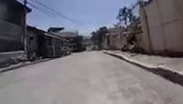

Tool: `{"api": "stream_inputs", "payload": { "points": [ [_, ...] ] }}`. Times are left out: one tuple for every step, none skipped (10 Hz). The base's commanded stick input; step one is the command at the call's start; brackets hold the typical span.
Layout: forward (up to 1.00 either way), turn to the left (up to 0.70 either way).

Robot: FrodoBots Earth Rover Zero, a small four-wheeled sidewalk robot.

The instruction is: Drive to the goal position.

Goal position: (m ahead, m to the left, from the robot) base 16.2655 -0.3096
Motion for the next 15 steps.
{"api": "stream_inputs", "payload": {
  "points": [
    [1.00, 0.03],
    [1.00, 0.03],
    [1.00, 0.03],
    [1.00, 0.03],
    [1.00, 0.03],
    [1.00, 0.03],
    [1.00, 0.03],
    [1.00, 0.03],
    [1.00, 0.03],
    [1.00, 0.03],
    [1.00, 0.03],
    [1.00, 0.03],
    [1.00, 0.03],
    [1.00, 0.03],
    [1.00, 0.03]
  ]
}}
